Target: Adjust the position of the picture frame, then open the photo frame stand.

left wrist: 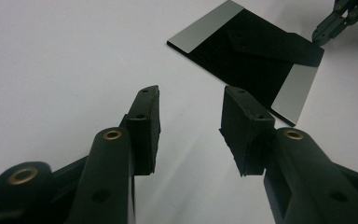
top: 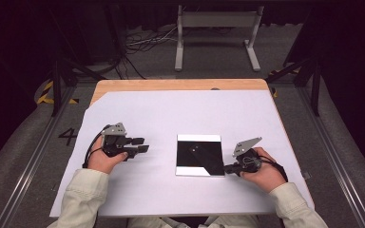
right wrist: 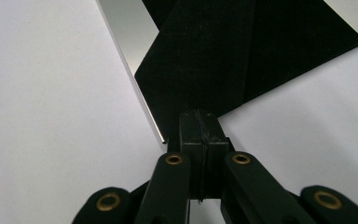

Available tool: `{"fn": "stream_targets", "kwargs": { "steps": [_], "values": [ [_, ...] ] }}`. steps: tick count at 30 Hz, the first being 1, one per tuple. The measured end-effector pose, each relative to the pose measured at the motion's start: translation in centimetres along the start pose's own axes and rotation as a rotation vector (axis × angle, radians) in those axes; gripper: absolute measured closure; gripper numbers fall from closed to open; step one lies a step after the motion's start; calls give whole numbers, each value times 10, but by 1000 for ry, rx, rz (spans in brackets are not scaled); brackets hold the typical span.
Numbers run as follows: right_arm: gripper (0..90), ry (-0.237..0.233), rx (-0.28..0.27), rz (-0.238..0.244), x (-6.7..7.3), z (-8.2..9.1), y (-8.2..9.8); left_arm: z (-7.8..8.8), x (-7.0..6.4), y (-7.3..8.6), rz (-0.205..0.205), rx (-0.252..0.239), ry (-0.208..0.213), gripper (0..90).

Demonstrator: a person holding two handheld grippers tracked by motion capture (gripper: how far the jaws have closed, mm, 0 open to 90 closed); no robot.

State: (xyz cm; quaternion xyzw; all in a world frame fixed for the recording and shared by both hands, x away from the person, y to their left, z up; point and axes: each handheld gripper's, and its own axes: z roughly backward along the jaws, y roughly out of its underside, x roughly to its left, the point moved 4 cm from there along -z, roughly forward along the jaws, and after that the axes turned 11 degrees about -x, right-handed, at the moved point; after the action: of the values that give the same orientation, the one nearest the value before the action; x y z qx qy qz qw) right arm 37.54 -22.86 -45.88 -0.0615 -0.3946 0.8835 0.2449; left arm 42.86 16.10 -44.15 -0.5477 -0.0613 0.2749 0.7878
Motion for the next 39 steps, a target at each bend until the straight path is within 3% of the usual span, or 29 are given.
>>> {"fn": "stream_targets", "kwargs": {
  "steps": [9,18,31,36,39],
  "values": [
    [900,0,-14,12,-1,3,-1,-3,-1,-2,-2,6,7,574],
    [871,30,-50,9,-4,16,-7,-4,-2,-2,-2,15,7,569],
    [740,33,-29,-33,2,28,-11,-4,-5,-3,-6,63,-10,503],
    [729,22,-11,-20,5,30,-13,-3,-7,-4,-11,73,-9,496],
    [711,-9,7,23,8,31,-13,-3,-8,-5,-16,79,-3,493]
  ]
}}
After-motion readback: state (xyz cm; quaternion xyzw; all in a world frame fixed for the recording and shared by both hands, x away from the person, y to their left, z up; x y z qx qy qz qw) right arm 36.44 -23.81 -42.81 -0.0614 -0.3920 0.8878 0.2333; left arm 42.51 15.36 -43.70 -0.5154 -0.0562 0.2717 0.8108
